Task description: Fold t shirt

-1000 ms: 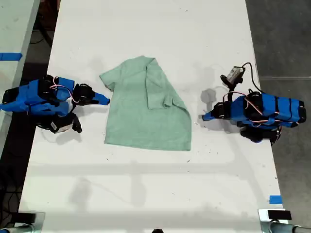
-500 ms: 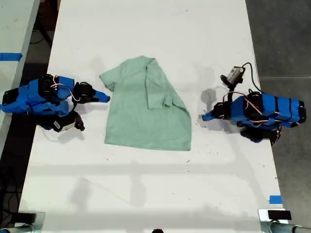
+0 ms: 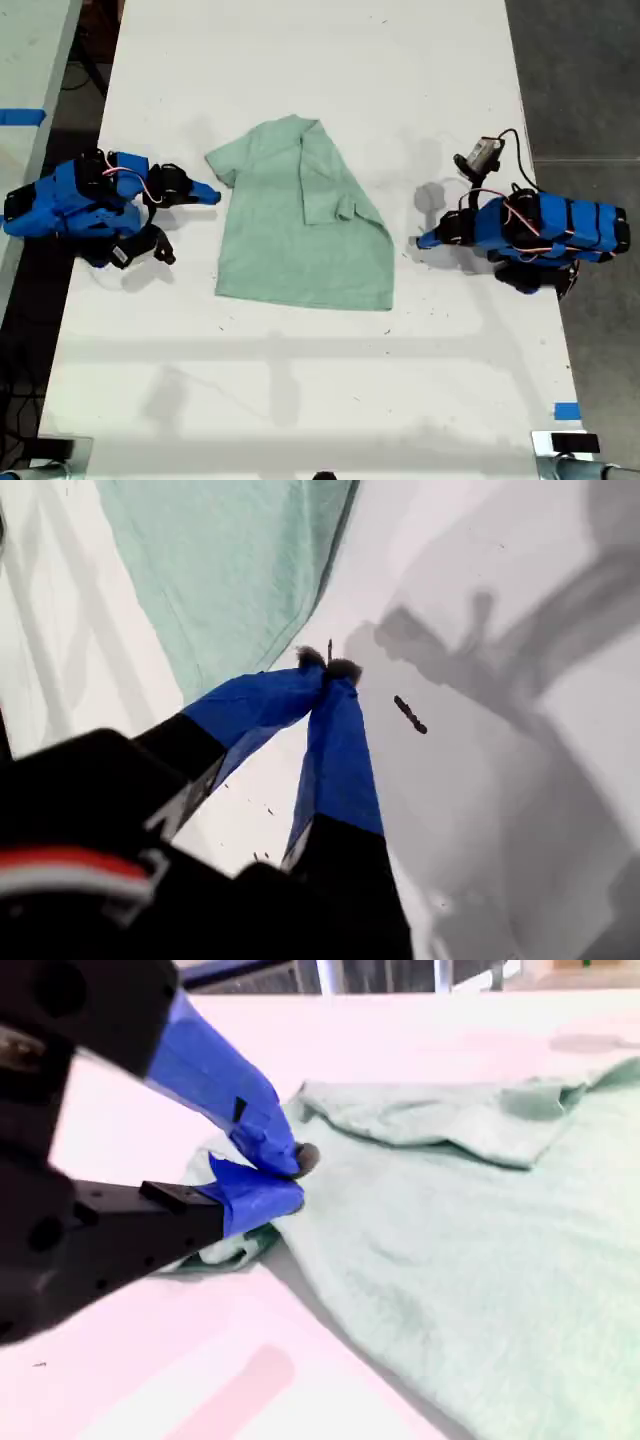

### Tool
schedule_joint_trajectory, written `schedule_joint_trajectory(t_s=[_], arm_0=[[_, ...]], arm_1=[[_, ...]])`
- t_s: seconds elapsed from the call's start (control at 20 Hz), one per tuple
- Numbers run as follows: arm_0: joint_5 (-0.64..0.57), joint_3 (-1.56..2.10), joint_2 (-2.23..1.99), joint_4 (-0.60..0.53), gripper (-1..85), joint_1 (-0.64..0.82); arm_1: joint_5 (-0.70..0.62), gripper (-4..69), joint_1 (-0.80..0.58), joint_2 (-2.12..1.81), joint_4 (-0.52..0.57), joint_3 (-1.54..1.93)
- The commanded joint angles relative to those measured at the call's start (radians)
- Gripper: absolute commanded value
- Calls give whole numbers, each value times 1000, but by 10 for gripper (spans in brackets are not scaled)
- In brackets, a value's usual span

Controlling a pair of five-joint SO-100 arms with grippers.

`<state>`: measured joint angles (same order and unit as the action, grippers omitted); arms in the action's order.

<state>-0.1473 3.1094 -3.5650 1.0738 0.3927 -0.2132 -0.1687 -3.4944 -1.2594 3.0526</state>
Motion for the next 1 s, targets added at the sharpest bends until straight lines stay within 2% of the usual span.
schedule_joint_trajectory(t_s=[0.0,0.95], arm_0=[[18,17,-44,2,-1,-34],[18,41,-44,-2,-1,-38]], arm_1=[[9,5,-8,-15,-5,46],[14,5,-5,-15,-6,46]])
